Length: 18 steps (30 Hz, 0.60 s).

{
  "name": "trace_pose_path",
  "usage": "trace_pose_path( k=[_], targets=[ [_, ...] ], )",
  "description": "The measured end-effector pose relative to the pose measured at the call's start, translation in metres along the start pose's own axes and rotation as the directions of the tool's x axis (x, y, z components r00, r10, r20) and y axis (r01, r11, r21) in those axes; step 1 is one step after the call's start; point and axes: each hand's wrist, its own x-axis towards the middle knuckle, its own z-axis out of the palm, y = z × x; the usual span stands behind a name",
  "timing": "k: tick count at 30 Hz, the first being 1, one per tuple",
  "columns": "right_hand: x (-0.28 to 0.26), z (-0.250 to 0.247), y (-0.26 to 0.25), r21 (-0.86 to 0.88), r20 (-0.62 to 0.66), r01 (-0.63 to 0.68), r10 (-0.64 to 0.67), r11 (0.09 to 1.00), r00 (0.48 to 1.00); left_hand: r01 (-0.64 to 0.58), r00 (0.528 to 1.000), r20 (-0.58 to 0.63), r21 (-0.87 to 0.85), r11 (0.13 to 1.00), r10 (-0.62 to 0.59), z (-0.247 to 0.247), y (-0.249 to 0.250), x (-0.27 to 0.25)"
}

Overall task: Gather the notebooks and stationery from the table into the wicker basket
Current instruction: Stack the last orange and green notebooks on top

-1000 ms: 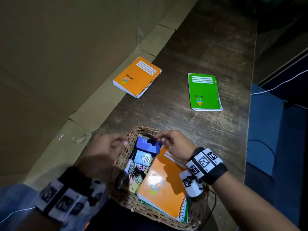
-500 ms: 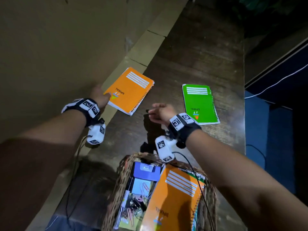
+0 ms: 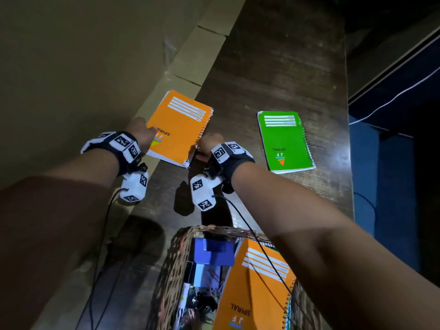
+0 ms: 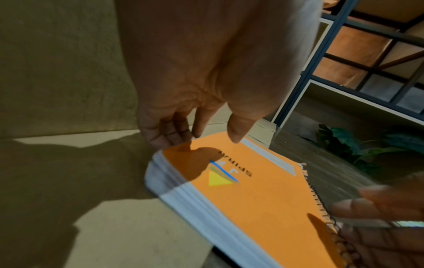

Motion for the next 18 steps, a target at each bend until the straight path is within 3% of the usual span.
trace_pose_path(
  k=[5, 10, 14, 18],
  targets=[
    [-0.014, 0.008, 0.003, -0.009, 0.018, -0.014, 0.014, 1.000, 1.000, 0.065, 0.998, -0.003, -0.003, 0.998, -0.065, 0.007, -0.001, -0.012],
    [-0.013, 0.011, 0.008, -0.010, -0.135, 0.039, -0.040, 0.999, 0.990, 0.077, 0.995, -0.047, -0.113, 0.991, -0.082, 0.013, -0.001, -0.021],
    [-0.028, 0.003, 0.011, 0.027, -0.133, 0.120, -0.115, 0.992, 0.984, 0.015, 0.987, -0.156, -0.186, 0.982, -0.045, 0.017, 0.001, -0.039],
    [-0.072, -0.021, 0.010, 0.055, -0.153, 0.232, -0.221, 0.971, 0.963, -0.037, 0.983, -0.182, -0.341, 0.939, -0.028, 0.019, 0.011, -0.068]
  ],
)
